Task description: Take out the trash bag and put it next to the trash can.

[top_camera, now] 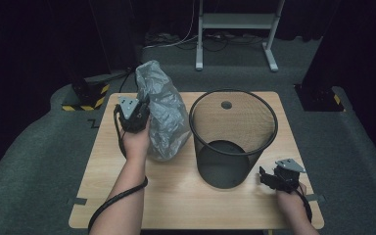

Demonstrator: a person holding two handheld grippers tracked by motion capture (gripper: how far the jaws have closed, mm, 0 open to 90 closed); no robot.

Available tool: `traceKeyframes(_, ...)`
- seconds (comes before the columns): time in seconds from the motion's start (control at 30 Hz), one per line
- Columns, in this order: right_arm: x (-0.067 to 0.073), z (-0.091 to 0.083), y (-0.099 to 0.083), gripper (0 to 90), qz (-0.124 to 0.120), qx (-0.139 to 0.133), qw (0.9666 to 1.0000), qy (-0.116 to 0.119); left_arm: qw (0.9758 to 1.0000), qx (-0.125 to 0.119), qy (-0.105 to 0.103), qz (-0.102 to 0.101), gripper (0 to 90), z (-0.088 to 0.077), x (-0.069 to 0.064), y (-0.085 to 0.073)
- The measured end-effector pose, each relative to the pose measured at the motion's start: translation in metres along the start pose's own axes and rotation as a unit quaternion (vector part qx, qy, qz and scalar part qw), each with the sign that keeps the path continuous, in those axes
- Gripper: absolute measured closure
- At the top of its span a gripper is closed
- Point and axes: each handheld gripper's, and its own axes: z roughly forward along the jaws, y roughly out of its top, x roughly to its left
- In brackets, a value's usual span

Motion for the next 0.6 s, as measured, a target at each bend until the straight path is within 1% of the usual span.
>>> traceKeyframes(0.03, 0.000, 0.000, 0.000, 15.3, 0.000, 0.000, 1.0000, 0.000, 1.0000, 0.000, 0.000, 0.000, 88.3, 0.000, 0.000, 0.000)
traceKeyframes(0.07, 0.000, -0.001, 0.000, 15.3, 0.003, -0.001, 1.0000, 0.000, 0.9999, 0.001, -0.004, -0.013, 88.1, 0.004, -0.001, -0.007)
traceKeyframes(0.1, 0.000, -0.001, 0.000, 15.3, 0.003, -0.001, 1.0000, 0.000, 0.9999, 0.001, -0.004, -0.013, 88.0, 0.004, -0.001, -0.007)
traceKeyframes(0.13, 0.000, -0.001, -0.001, 15.3, -0.002, 0.000, 1.0000, 0.000, 0.9998, 0.010, 0.000, -0.016, 87.9, 0.008, -0.003, -0.013)
traceKeyframes(0.17, 0.000, -0.001, -0.001, 15.3, -0.002, 0.000, 1.0000, 0.000, 0.9998, 0.010, 0.000, -0.016, 87.8, 0.008, -0.003, -0.013)
traceKeyframes(0.2, 0.000, -0.001, -0.001, 15.3, -0.003, 0.000, 1.0000, 0.001, 0.9997, 0.017, 0.000, -0.015, 87.8, 0.010, -0.006, -0.018)
traceKeyframes(0.23, 0.001, -0.001, -0.001, 15.3, -0.006, -0.001, 1.0000, 0.002, 0.9997, 0.023, 0.000, -0.006, 87.4, 0.011, -0.008, -0.022)
traceKeyframes(0.33, 0.002, -0.001, -0.001, 15.3, -0.011, 0.000, 0.9999, 0.005, 0.9990, 0.045, -0.003, 0.005, 85.9, 0.014, -0.012, -0.034)
traceKeyframes(0.43, 0.003, -0.002, -0.001, 15.4, -0.018, 0.001, 0.9998, 0.006, 0.9978, 0.066, -0.004, 0.005, 83.9, 0.016, -0.011, -0.044)
traceKeyframes(0.47, 0.003, -0.001, -0.001, 15.5, -0.021, 0.002, 0.9998, 0.006, 0.9970, 0.078, -0.004, 0.007, 82.8, 0.018, -0.011, -0.049)
traceKeyframes(0.5, 0.003, -0.001, -0.001, 15.5, -0.021, 0.002, 0.9998, 0.006, 0.9970, 0.078, -0.004, 0.007, 81.7, 0.018, -0.011, -0.049)
traceKeyframes(0.53, 0.004, -0.001, 0.000, 15.5, -0.023, 0.005, 0.9997, 0.008, 0.9964, 0.085, -0.006, 0.003, 80.8, 0.019, -0.011, -0.053)
traceKeyframes(0.6, 0.005, 0.000, 0.000, 15.5, -0.023, 0.005, 0.9997, 0.008, 0.9960, 0.089, -0.007, 0.004, 79.5, 0.019, -0.012, -0.054)
